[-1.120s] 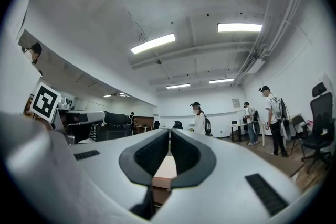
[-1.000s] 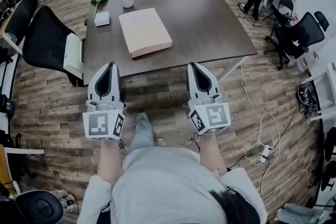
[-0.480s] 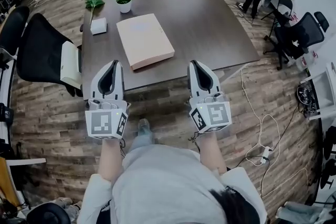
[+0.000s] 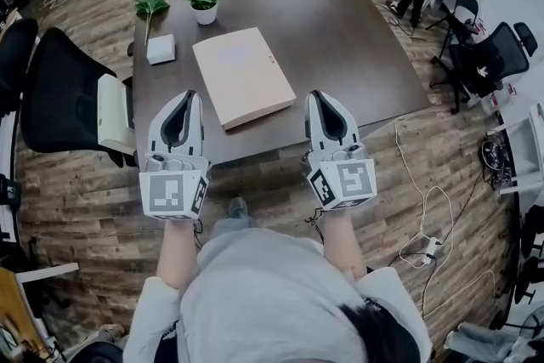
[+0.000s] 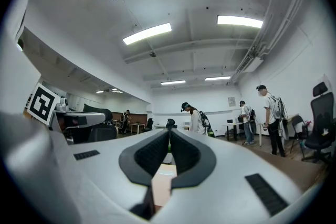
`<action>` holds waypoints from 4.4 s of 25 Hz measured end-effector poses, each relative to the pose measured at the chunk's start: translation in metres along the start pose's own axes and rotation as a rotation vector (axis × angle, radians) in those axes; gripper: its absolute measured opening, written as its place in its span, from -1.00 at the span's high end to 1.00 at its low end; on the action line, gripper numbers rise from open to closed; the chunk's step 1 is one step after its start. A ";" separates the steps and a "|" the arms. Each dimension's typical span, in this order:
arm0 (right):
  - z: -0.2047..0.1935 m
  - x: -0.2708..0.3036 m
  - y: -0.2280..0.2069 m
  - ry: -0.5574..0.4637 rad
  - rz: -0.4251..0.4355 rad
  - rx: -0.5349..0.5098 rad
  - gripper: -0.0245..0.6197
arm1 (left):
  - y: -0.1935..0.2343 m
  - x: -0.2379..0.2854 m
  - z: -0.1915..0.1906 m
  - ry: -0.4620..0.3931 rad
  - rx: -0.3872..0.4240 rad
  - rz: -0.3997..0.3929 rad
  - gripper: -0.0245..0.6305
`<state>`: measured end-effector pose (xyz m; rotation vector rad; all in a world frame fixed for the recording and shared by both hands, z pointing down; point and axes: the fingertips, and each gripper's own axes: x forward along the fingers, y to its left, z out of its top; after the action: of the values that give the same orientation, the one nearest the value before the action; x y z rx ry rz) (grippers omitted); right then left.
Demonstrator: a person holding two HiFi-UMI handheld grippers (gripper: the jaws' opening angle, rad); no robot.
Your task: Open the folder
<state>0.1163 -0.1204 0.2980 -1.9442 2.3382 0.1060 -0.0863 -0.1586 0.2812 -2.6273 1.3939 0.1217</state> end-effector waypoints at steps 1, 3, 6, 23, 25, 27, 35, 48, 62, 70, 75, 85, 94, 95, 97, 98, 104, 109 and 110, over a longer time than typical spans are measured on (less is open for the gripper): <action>-0.002 0.006 0.001 0.004 -0.002 0.000 0.87 | 0.004 0.005 -0.003 0.007 0.005 -0.007 0.90; -0.005 0.017 0.003 0.010 -0.006 0.001 0.87 | 0.011 0.013 -0.009 0.022 0.018 -0.022 0.90; -0.010 0.034 0.004 0.017 -0.014 0.002 0.87 | 0.019 0.027 -0.019 0.047 0.043 -0.044 0.90; -0.063 0.085 0.003 0.119 -0.076 0.017 0.87 | -0.014 0.073 -0.165 0.389 0.260 -0.336 0.81; -0.073 0.090 0.002 0.136 -0.087 0.022 0.87 | -0.022 0.075 -0.186 0.426 0.286 -0.386 0.68; -0.080 0.092 0.001 0.151 -0.095 0.026 0.87 | -0.031 0.077 -0.202 0.454 0.316 -0.424 0.67; -0.102 0.085 -0.005 0.213 -0.118 0.034 0.87 | -0.068 0.075 -0.255 0.559 0.406 -0.546 0.55; -0.118 0.085 -0.024 0.270 -0.078 0.041 0.87 | -0.097 0.080 -0.300 0.660 0.645 -0.545 0.50; -0.123 0.093 -0.040 0.297 0.026 0.038 0.87 | -0.092 0.091 -0.303 0.690 0.707 -0.377 0.50; -0.122 0.096 -0.047 0.297 0.081 0.040 0.87 | -0.098 0.092 -0.305 0.673 0.916 -0.287 0.51; -0.120 0.099 -0.054 0.292 0.113 0.039 0.87 | -0.099 0.097 -0.303 0.676 0.983 -0.225 0.52; -0.118 0.113 -0.059 0.282 0.175 0.038 0.87 | -0.080 0.109 -0.315 0.761 0.961 -0.144 0.78; -0.123 0.118 -0.066 0.289 0.200 0.046 0.87 | -0.077 0.110 -0.316 0.768 0.813 -0.143 0.83; -0.124 0.119 -0.067 0.290 0.204 0.047 0.87 | -0.076 0.110 -0.316 0.765 0.766 -0.145 0.83; -0.126 0.120 -0.068 0.291 0.208 0.052 0.87 | -0.076 0.110 -0.315 0.758 0.675 -0.153 0.83; -0.126 0.120 -0.069 0.291 0.210 0.055 0.87 | -0.076 0.110 -0.314 0.756 0.635 -0.158 0.83; -0.139 0.122 -0.074 0.311 0.220 0.074 0.87 | -0.073 0.107 -0.310 0.754 0.419 -0.182 0.82; -0.179 0.125 -0.086 0.381 0.215 0.092 0.87 | -0.070 0.108 -0.307 0.758 0.362 -0.209 0.82; -0.192 0.125 -0.088 0.406 0.218 0.093 0.87 | -0.070 0.107 -0.307 0.760 0.368 -0.212 0.82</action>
<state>0.1743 -0.2811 0.4746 -1.7970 2.7407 -0.4129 0.0307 -0.2635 0.5749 -2.5539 1.1191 -1.1436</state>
